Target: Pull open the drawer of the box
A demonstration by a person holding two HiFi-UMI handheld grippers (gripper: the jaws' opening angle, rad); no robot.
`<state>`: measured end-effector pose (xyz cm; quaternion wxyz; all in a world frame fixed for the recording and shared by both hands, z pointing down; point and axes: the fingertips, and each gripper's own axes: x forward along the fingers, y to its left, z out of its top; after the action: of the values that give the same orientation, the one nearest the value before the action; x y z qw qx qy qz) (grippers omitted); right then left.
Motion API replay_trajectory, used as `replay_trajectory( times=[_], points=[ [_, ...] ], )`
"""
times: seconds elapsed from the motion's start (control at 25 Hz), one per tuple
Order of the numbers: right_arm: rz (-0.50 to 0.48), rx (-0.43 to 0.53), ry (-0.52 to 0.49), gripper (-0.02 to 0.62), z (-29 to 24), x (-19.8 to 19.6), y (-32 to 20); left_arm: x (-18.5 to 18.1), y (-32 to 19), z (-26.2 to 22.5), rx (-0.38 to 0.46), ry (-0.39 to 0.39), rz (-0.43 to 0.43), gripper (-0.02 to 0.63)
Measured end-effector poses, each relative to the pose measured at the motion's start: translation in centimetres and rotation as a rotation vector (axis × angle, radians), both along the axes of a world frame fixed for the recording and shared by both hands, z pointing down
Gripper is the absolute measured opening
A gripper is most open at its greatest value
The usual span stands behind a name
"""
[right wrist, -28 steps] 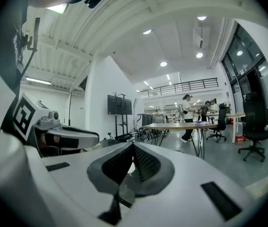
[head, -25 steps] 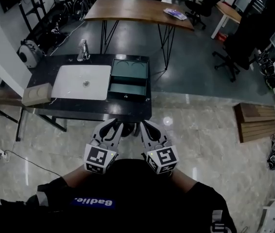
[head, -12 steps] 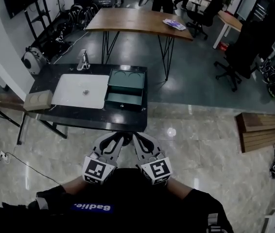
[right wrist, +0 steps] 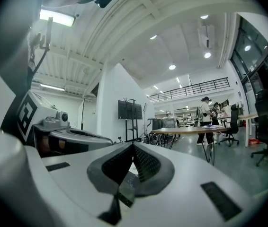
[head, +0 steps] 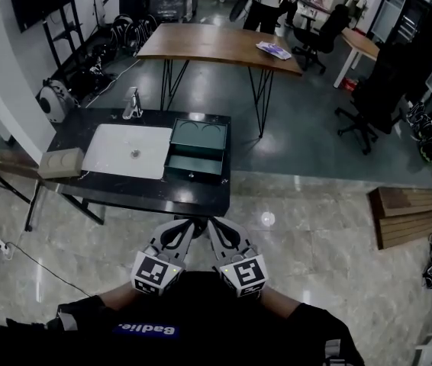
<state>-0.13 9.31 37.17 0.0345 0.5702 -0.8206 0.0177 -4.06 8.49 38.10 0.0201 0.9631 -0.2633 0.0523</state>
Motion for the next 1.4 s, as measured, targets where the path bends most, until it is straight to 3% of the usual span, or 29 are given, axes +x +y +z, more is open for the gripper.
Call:
replay_trajectory(
  times=[1.4],
  points=[
    [0.039,-0.003,-0.007,0.0,0.4,-0.3,-1.6,-0.4,-1.2,1.0,-0.007,-0.021,0.037,0.002]
  ],
)
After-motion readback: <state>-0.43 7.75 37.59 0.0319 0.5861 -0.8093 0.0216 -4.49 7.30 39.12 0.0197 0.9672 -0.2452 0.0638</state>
